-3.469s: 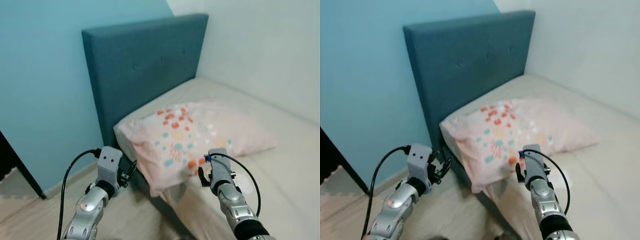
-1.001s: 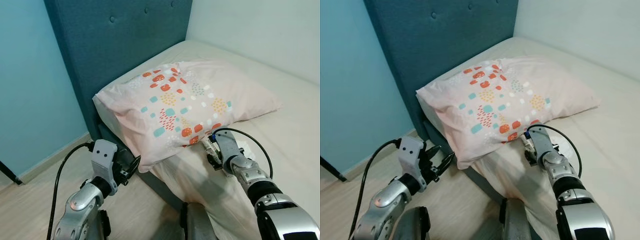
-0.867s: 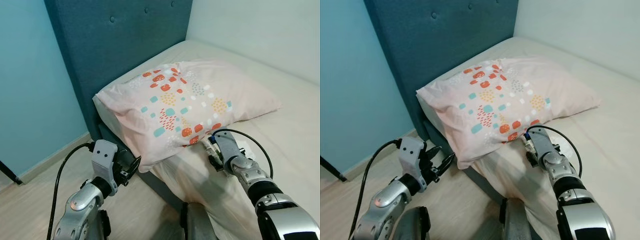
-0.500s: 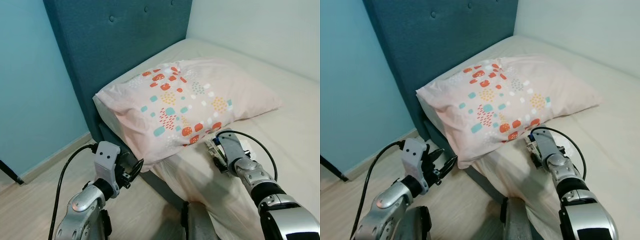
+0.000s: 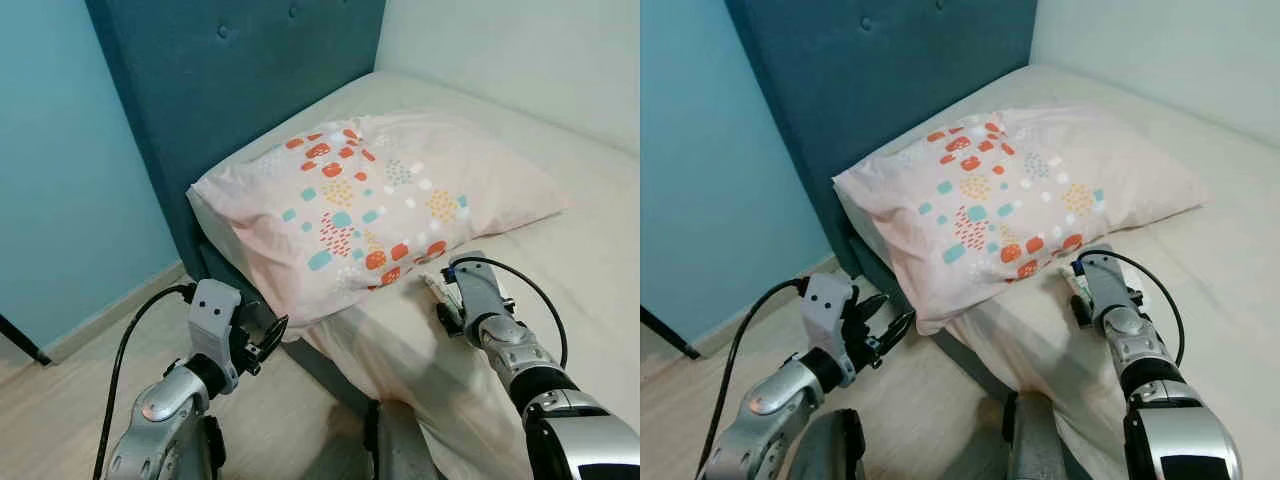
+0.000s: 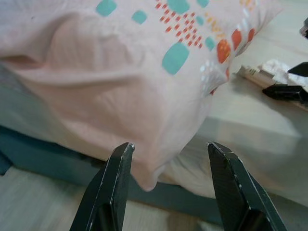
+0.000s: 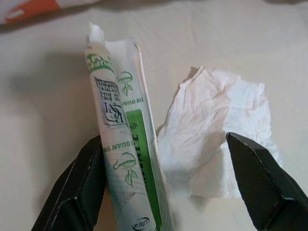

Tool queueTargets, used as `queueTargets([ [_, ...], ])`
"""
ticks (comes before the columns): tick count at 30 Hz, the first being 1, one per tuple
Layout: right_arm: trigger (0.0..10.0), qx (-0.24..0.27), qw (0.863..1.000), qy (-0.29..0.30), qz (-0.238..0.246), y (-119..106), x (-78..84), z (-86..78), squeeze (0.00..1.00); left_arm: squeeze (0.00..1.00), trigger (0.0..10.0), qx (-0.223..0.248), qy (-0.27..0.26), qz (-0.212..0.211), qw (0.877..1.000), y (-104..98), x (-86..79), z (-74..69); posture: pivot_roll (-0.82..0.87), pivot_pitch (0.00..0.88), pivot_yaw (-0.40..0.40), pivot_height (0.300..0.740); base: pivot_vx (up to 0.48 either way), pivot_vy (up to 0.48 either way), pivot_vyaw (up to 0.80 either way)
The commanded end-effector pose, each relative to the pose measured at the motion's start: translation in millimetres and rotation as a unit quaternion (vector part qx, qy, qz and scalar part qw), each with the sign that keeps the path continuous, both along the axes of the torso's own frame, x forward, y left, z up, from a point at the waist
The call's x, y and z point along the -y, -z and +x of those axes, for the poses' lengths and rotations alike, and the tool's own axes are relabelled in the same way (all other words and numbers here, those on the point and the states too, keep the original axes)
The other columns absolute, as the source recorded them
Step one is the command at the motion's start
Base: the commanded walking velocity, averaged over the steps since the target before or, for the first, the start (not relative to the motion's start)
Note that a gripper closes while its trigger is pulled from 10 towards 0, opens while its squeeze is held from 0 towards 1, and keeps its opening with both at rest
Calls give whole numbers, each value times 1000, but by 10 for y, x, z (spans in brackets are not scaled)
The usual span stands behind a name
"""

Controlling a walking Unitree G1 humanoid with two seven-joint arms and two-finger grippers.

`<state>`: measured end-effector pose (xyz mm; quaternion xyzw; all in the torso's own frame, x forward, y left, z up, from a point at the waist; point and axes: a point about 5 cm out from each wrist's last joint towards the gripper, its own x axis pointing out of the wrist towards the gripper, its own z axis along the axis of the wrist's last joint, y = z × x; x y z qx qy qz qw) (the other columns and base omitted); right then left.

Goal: Clean up the room

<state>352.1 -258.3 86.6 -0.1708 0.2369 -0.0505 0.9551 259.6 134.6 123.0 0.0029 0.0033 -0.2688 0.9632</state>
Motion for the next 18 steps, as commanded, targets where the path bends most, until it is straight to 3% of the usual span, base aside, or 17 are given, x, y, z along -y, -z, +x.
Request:
queueTargets([
  [1,10000,-5,1000,21,4,34,73,-40,1000,0,10000,-10,4,3,1000,19,-30,-44,88,220,-61,545,0,0,0],
  [18,10000,41,992,115,43,-56,348,-96,1000,0,10000,-12,13,11,1000,-57,-70,-82,144,221,-33,545,0,0,0],
])
